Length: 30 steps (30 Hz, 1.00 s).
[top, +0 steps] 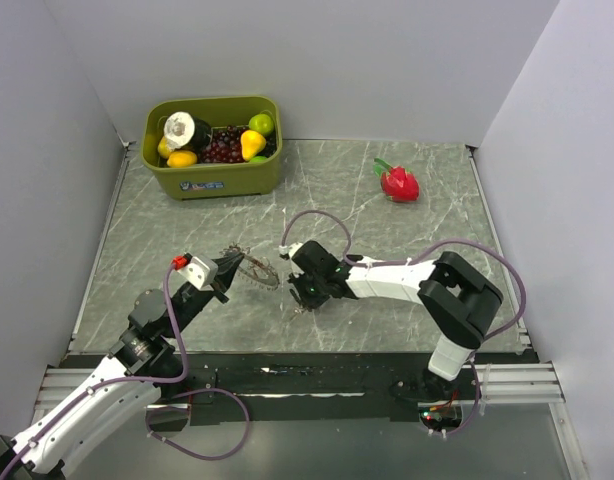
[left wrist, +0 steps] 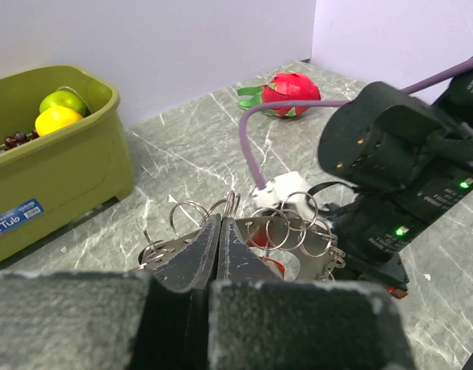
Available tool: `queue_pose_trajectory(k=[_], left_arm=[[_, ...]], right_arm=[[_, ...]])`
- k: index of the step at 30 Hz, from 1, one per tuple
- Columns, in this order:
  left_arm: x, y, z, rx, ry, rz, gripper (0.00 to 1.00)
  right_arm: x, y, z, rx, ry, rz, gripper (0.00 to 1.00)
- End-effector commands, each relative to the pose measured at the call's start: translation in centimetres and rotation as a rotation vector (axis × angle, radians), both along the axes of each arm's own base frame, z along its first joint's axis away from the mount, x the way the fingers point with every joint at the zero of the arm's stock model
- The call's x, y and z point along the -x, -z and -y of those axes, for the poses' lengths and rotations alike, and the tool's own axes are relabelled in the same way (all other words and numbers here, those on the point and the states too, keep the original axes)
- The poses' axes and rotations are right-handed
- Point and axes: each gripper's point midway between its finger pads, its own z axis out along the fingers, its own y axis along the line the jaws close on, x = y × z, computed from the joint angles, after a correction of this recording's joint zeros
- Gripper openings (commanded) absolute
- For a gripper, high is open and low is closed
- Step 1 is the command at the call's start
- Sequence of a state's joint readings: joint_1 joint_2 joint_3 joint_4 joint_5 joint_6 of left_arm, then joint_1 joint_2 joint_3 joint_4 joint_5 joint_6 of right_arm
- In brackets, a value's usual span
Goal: Put the keys on the keyring
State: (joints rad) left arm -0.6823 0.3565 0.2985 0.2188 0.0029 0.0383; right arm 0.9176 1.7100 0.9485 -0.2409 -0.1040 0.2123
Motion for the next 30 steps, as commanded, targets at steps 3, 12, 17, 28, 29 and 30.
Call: queue_pose_trajectory(k=[3,12,17,28,29,30], left_arm=[[0.4,-3.1,-0.1,0.069,0.009,0.079,0.01],[0.3,-2.8,0.0,0.068,0.010,0.071,0.01],[0.4,-2.7,-0.1,0.072,0.008,0.070,0.01],[0.5,-2.8,-0.2,0.079,0.007,0.068,0.01],[0.5,-2.7,-0.2,0.077,0.007,0.066,0.01],[0.5,-2.8,-0.2,0.077,0.006,0.066,0.01]], right_arm=[[-1.3,-3.9,1.1,-0.097,0.042,0.088,0.00],[-1.2,-4.4,1.7,-0.126,-0.006,0.066,0.47],[-0.4,-4.3,0.7,-0.070,-0.016,0.078,0.61],[0.0,-1.2,-1.0,0.041,0.014,0.062,0.57],[-0.3,-0.8,-0.7,0.064,0.028,0.077,0.55],[-0.4,-0.6,-0.7,0.070,0.033,0.081,0.53]])
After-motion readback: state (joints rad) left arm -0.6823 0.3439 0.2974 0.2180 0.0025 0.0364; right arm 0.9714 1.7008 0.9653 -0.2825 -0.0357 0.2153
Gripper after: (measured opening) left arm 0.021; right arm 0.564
